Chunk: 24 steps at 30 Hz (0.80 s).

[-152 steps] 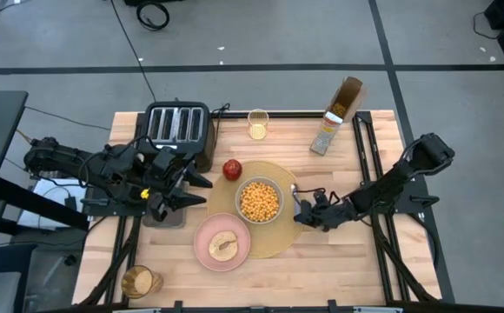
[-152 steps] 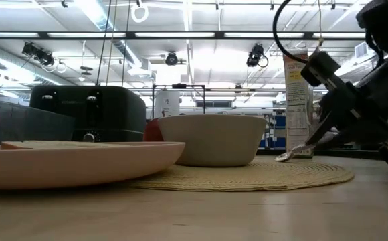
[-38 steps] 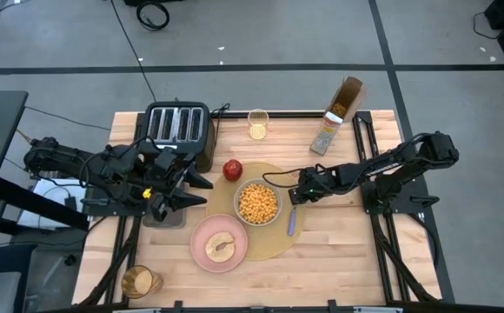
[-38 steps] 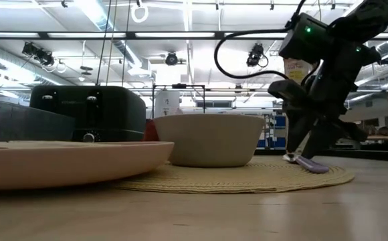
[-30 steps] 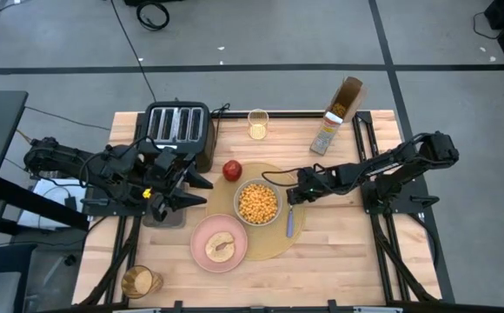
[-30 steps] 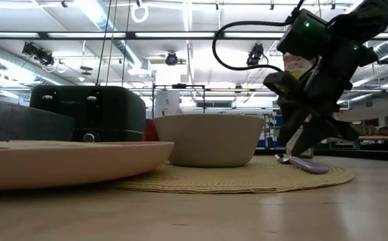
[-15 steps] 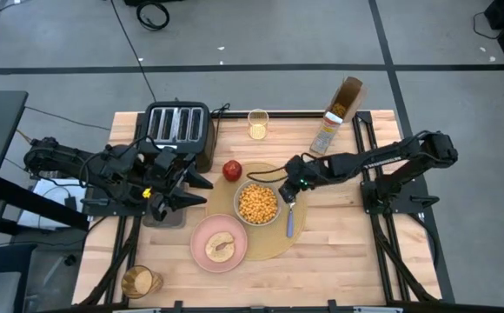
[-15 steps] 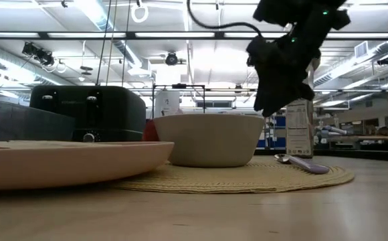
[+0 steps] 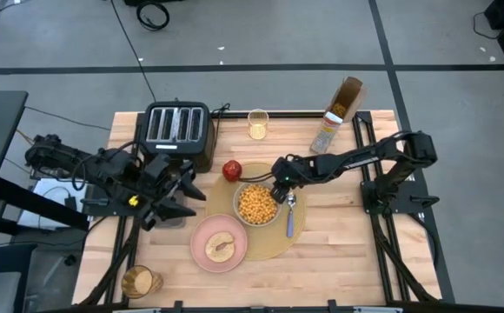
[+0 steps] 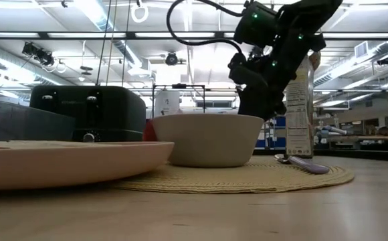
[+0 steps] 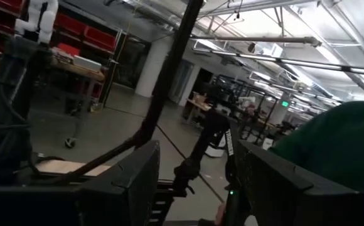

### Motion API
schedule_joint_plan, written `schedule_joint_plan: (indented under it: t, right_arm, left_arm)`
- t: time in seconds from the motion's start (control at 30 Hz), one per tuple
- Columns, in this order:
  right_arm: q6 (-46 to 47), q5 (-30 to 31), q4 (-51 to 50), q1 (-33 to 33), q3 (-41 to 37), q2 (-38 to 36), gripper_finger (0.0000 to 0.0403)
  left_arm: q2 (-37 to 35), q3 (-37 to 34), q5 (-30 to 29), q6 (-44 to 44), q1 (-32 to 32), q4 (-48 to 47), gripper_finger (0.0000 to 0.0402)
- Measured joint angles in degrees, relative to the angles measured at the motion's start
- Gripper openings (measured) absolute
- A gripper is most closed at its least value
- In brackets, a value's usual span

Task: Arrange a breakfast setting
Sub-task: Adjust the gray bowl, then put the orange cup on the table mat to the top right of the gray bowl

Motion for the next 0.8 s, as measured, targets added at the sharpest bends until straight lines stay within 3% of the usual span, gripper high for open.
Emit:
schedule_joint_plan:
  t: [0.13,0.47,0.67,0.8]
  right_arm:
    - [-1.1,-2.7,1.7,0.0,0.0,0.1,0.0151]
    - [-2.1,-2.8,1.5,0.0,0.0,-3.7,0.0151]
    - [-1.9,1.3,1.5,1.4,0.0,-12.6,0.0151]
    - [-2.2,6.6,1.5,4.6,0.0,-20.0,0.0151]
  left_arm:
    - [0.0,0.0,-0.6,0.0,-0.6,-0.5,0.0215]
    - [0.0,0.0,-1.5,-3.7,0.5,-8.1,0.0215]
    - [0.2,0.0,-2.2,-13.5,0.8,-13.5,0.0212]
    - [2.7,2.2,-4.3,-15.8,-4.7,-12.8,0.0188]
